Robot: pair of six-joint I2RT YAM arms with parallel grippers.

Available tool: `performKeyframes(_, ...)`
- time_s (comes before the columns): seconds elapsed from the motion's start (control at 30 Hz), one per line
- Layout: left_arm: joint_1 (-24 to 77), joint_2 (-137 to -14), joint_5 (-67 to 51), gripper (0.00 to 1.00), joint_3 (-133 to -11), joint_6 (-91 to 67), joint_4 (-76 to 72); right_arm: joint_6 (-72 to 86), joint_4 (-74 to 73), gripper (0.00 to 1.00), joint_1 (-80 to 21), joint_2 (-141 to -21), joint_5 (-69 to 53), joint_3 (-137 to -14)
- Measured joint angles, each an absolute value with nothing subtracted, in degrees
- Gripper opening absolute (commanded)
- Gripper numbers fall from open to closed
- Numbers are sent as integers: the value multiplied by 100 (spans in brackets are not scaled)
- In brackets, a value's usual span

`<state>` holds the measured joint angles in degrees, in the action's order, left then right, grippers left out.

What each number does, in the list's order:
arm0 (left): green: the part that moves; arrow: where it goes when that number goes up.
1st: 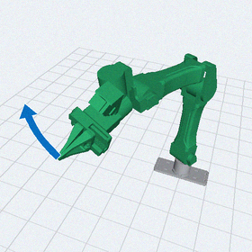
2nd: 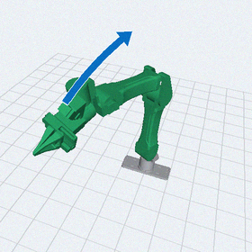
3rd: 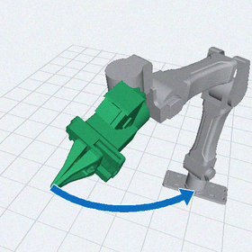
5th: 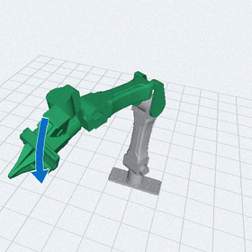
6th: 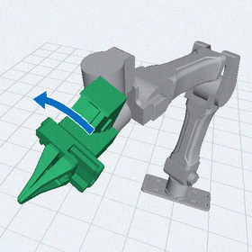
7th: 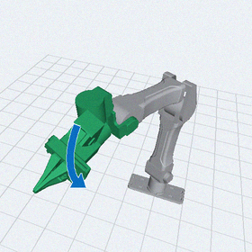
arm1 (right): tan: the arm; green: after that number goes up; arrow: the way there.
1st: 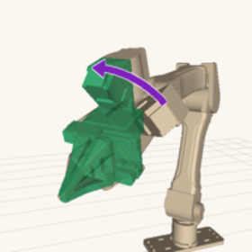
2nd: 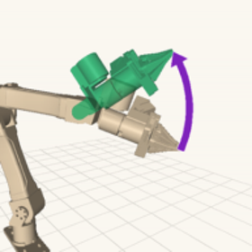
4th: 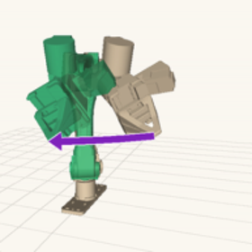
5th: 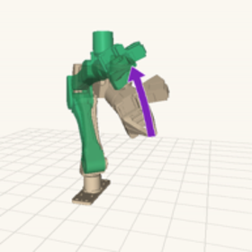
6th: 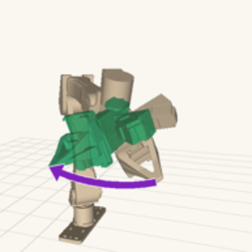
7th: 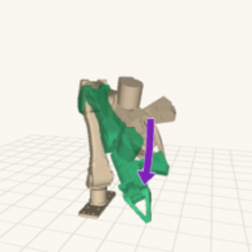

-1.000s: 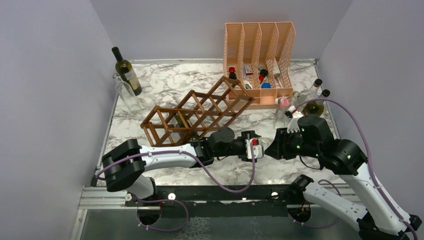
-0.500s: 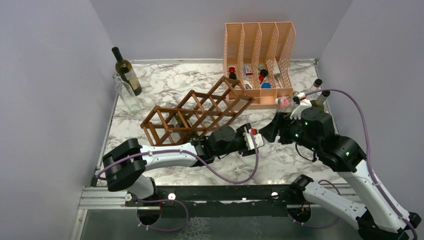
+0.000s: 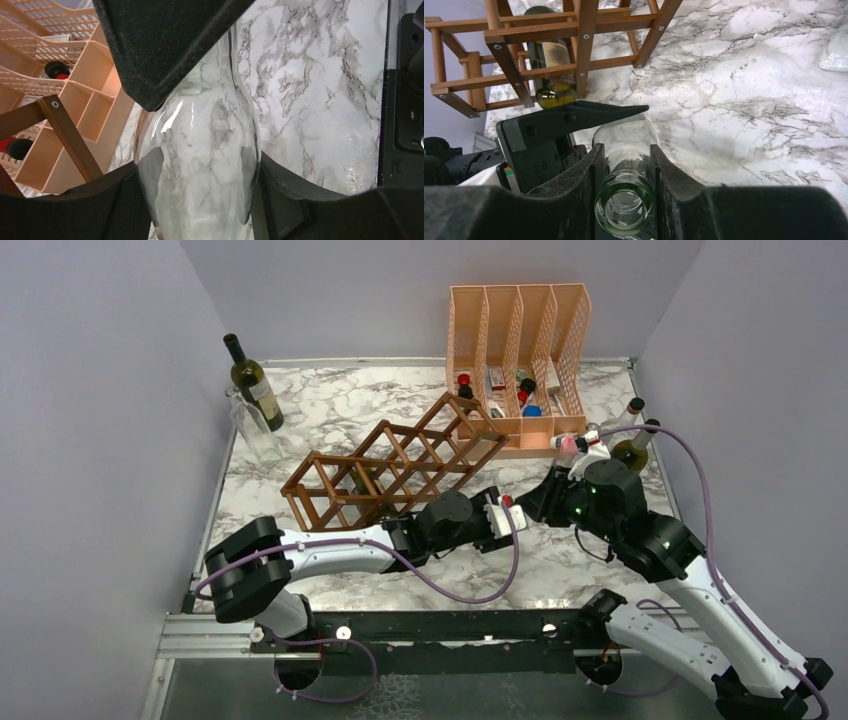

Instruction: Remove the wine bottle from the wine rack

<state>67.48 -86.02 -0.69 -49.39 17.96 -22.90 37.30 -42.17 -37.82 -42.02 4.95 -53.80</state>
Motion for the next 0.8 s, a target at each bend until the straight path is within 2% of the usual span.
performKeyframes(0.07, 6751, -8595, -64, 75, -4939, 1796, -2285, 3752, -4191, 1, -3782, -4195, 532, -5367)
performKeyframes(0.13, 6748, -8582, -73, 84, -4941, 1780, -2309, 3745, -4180, 1, -3782, -4219, 561, -5367)
performKeyframes(0.2, 6751, -8536, -132, 98, -4991, 1772, -2383, 3667, -4226, 1, -3785, -4327, 674, -5389)
performKeyframes(0.53, 6751, -8044, -305, 99, -5113, 1905, -2696, 3218, -4574, 1, -3787, -5159, 1809, -5977)
performKeyframes(0.8, 6635, -7373, 543, 99, -5065, 2423, -2860, 2860, -4932, 1, -3734, -6462, 2827, -7166)
